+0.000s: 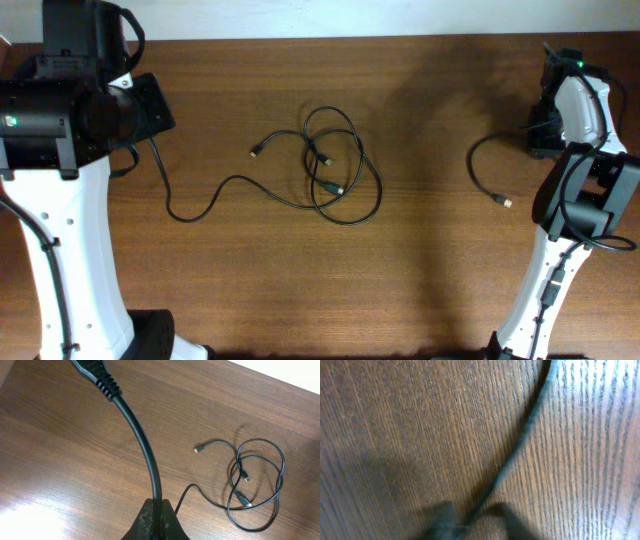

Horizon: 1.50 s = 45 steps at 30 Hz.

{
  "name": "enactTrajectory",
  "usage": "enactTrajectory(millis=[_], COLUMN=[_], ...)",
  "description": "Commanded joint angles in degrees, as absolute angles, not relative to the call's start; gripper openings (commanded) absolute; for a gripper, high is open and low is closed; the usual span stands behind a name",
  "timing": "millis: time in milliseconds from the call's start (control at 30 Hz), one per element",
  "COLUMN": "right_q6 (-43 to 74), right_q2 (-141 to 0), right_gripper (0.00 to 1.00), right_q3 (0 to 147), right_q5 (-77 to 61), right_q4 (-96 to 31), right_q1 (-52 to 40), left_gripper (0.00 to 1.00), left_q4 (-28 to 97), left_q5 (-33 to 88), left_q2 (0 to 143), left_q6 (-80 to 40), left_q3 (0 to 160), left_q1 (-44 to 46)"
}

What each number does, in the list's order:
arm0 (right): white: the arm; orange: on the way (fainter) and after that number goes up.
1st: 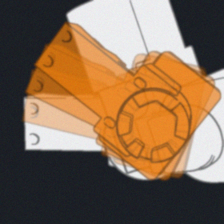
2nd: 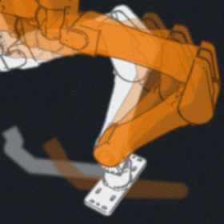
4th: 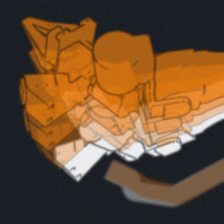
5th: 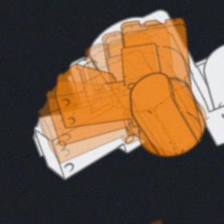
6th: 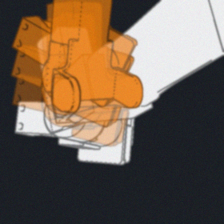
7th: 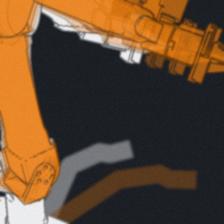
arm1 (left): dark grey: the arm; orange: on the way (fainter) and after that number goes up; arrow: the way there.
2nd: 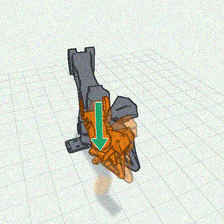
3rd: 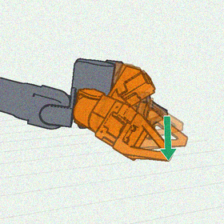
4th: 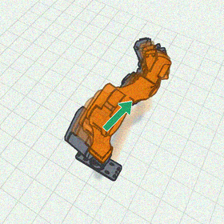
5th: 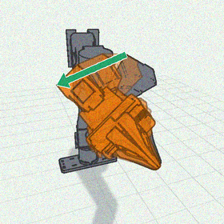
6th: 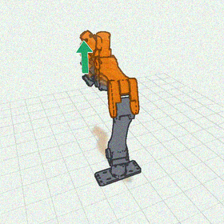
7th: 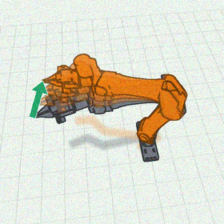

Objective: Untangle cables

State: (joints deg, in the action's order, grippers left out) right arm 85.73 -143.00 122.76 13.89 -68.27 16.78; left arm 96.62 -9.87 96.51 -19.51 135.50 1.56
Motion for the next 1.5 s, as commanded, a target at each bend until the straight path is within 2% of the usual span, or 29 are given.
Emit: enactTrajectory(millis=[0, 67, 200, 300, 400, 567, 700, 767, 867, 933, 1267, 1300, 1367, 1400, 1467], right_q6=[86.26, 86.21, 85.08, 72.27, 50.09, 38.89, 22.37, 23.09, 28.91, 33.28, 38.92, 39.33, 38.83, 37.21, 32.58], right_q2=[-144.55, -143.06, -137.19, -135.87, -135.87, -136.51, -140.73, -144.33, -147.94, -151.02, -163.17, -163.41, -162.65, -162.1, -161.05], right_gripper=[0.04, 0.04, 0.04, 0.04, 0.04, 0.04, 0.04, 0.04, 0.04, 0.04, 0.04, 0.13, 0.63, 0.8, 0.84], right_q3=[122.19, 123.87, 133.78, 144.35, 149.29, 149.14, 149.1, 149.1, 149.08, 149.05, 149.05, 149.05, 149.23, 149.45, 151.52], right_q5=[14.26, 16.08, 28.8, 38.09, 40.38, 41.19, 41.3, 42.89, 40.88, 38.72, 36.42, 36.47, 36.4, 36.45, 36.86], right_q4=[-69.3, -71.72, -78.85, -78.17, -66.19, -47.59, -28.42, -23.81, -23.99, -25.82, -33.78, -34.7, -34.06, -33.76, -34.3], right_q1=[16.4, 16.51, 15.75, 14.13, 13.02, 13.15, 13.19, 13.54, 14.28, 14.72, 15.79, 15.9, 15.88, 15.79, 15.42], left_gripper=[0.0, 0.0, 0.0, 0.0, 0.0, 0.0, 0.0, 0.0, 0.0, 0.0, 0.0, 0.0, 0.0, 0.0, 0.0], left_q4=[96.71, 96.68, 96.51, 96.29, 96.31, 96.33, 96.31, 96.07, 96.12, 96.03, 96.12, 96.14, 96.12, 96.09, 96.14], left_q5=[-9.91, -9.91, -9.91, -9.91, -9.91, -9.91, -10.44, -10.96, -11.46, -11.44, -11.42, -11.44, -11.46, -11.51, -11.68], left_q2=[96.64, 96.64, 96.64, 96.64, 96.64, 96.64, 96.64, 96.64, 96.64, 96.64, 96.64, 96.64, 96.64, 96.64, 96.64], left_q6=[-20.25, -20.25, -20.27, -20.27, -20.25, -20.25, -20.25, -20.25, -20.27, -20.29, -20.29, -20.29, -20.27, -20.27, -20.25], left_q3=[135.92, 135.92, 135.92, 135.92, 135.92, 135.92, 135.92, 135.92, 135.92, 135.92, 135.92, 135.92, 135.92, 135.92, 135.92], left_q1=[1.78, 1.78, 1.78, 1.78, 1.78, 1.78, 1.89, 1.87, 1.89, 1.89, 1.89, 1.89, 1.89, 1.89, 1.89])
